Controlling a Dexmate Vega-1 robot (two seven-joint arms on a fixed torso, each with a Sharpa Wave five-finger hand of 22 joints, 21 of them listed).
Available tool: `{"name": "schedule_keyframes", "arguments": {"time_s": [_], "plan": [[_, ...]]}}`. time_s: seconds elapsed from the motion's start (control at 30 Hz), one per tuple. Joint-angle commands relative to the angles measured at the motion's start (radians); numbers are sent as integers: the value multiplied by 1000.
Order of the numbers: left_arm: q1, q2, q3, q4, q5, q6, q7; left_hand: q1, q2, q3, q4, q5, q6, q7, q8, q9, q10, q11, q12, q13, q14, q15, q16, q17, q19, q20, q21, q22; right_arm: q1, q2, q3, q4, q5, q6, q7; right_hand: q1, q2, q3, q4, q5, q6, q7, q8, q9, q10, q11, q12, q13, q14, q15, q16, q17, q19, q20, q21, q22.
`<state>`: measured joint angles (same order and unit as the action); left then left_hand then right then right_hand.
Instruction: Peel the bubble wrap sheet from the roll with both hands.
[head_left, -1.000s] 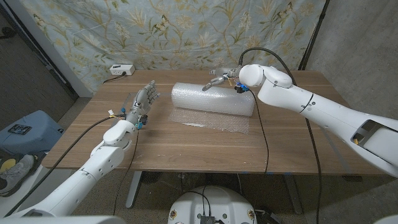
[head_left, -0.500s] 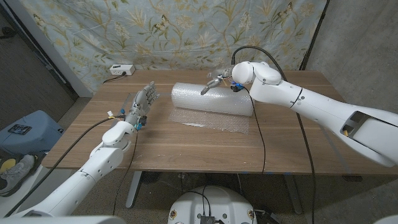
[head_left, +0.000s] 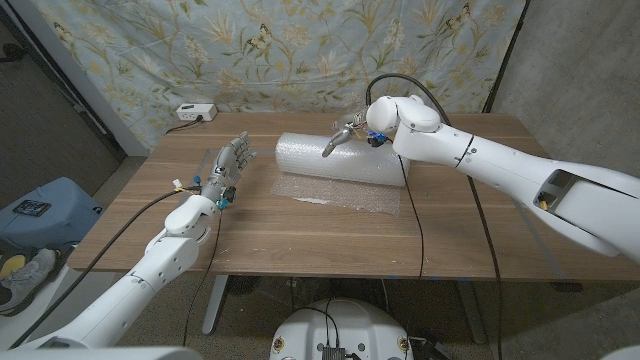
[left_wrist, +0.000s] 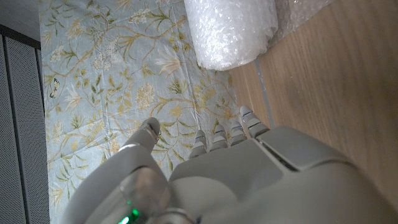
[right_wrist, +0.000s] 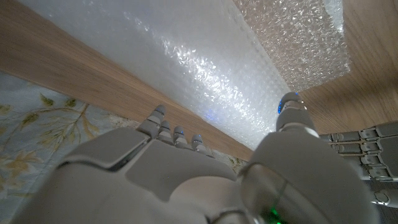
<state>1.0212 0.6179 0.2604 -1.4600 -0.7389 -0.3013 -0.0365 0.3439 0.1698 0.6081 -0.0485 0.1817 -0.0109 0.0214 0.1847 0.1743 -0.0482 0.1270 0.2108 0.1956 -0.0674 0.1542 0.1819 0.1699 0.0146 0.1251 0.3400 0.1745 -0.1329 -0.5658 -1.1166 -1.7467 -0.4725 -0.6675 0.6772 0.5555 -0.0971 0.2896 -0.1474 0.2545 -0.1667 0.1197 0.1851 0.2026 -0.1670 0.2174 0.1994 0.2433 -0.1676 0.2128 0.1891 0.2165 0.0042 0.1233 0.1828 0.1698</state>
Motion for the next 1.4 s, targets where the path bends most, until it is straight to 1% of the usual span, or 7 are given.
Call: {"name": "schedule_keyframes", "arguments": {"time_s": [0.03,0.43,0.57,0.63,1.0,1.07,1.4], "plan": [[-6,-6,2,14,-4,-2,-6,12,0,1,-4,6,-2,10,0,5,-2,7,4,0,1,7,2,2,3,3,-3,3,21,33,-26,55,-8,-4,36,9,-3,-6,1,10,-49,73,4,3,-50,2,6,5,-77,-1,6,3,-14,10,4,5],[5,8,-3,4,-6,13,0,13,1,0,-6,6,-2,11,0,5,-3,8,4,1,2,9,2,2,4,4,-7,3,30,63,-43,118,-10,20,25,22,1,-16,6,23,-72,75,6,4,-68,2,11,13,-91,-1,9,6,-25,11,6,5],[4,10,-6,10,-13,11,-12,14,2,0,-7,6,-2,13,-1,5,-4,8,3,1,1,9,1,2,4,5,-8,3,31,69,-46,134,-9,32,20,27,1,-20,6,27,-77,71,8,5,-73,2,12,16,-92,-1,10,6,-26,9,7,5],[4,12,-7,12,-15,12,-17,14,2,0,-7,6,-1,13,0,5,-5,10,3,1,0,10,1,2,3,5,-9,3,33,73,-50,143,-10,37,22,28,1,-21,6,28,-78,73,8,5,-74,2,13,17,-93,-1,11,7,-26,10,8,5],[9,20,-14,14,-21,18,-19,14,2,-2,-8,6,4,16,1,5,-5,12,2,0,0,13,1,2,6,6,-12,4,33,95,-62,187,-17,51,6,44,0,-33,7,39,-94,65,10,5,-85,2,18,26,-92,-1,16,9,-26,7,11,5],[10,18,-15,17,-26,13,-27,14,3,-2,-9,6,4,17,2,5,-5,13,2,0,0,13,1,2,6,7,-13,4,34,99,-64,195,-17,55,5,45,1,-34,8,40,-95,68,11,5,-86,2,19,27,-92,-2,16,9,-25,11,11,5],[13,23,-14,13,-22,22,-20,15,3,-3,-10,6,8,18,2,5,-4,16,3,0,2,16,2,2,8,8,-15,4,13,109,-69,216,-41,57,-47,57,7,-39,10,47,-111,64,10,6,-89,2,24,34,-87,-2,20,11,-20,10,14,5]]}}
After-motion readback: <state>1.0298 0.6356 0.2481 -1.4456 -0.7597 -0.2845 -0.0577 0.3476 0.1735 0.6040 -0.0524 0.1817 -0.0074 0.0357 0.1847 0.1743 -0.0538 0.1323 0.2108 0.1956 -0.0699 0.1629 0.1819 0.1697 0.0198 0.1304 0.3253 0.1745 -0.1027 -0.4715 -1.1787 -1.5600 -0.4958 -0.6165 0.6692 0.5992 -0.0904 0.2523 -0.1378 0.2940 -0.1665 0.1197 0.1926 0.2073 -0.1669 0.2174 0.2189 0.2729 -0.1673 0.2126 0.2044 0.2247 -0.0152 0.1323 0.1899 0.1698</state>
